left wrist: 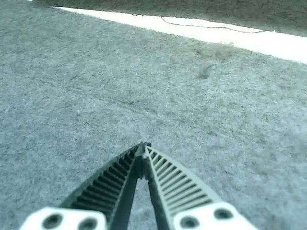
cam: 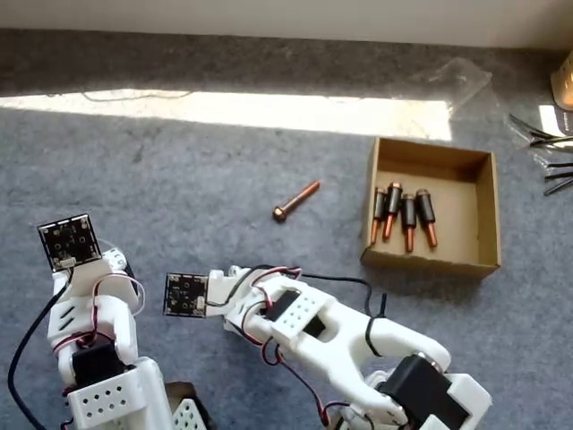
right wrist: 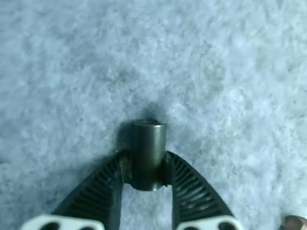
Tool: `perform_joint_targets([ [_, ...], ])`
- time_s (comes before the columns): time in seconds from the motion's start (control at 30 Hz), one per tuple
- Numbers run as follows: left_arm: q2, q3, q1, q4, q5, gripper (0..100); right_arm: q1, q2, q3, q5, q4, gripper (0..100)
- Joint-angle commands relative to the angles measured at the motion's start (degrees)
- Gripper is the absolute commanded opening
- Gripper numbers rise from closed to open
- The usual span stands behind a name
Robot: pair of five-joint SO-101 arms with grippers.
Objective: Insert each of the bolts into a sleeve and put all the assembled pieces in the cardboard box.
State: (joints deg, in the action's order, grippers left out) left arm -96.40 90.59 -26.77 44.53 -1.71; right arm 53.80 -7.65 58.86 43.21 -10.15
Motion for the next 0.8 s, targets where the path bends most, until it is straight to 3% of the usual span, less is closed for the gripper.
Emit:
perform_joint_targets([
  [0.0, -1.01, -0.13, -0.40, -1.49, 0.44, 1, 0.13, 1.89, -3.12, -0.70, 1.71, 8.4],
  [0.5, -1.01, -0.13, -0.40, -1.58, 0.44, 1, -1.54, 1.89, -2.77, -0.70, 1.63, 10.4],
  [0.63, -1.01, -0.13, -0.40, -1.58, 0.44, 1, -1.36, 0.57, -2.77, -0.70, 1.54, 3.6],
  [0.77, -1.01, -0.13, -0.40, -1.58, 0.44, 1, -1.36, -5.05, -3.56, -0.70, -10.77, 2.1],
])
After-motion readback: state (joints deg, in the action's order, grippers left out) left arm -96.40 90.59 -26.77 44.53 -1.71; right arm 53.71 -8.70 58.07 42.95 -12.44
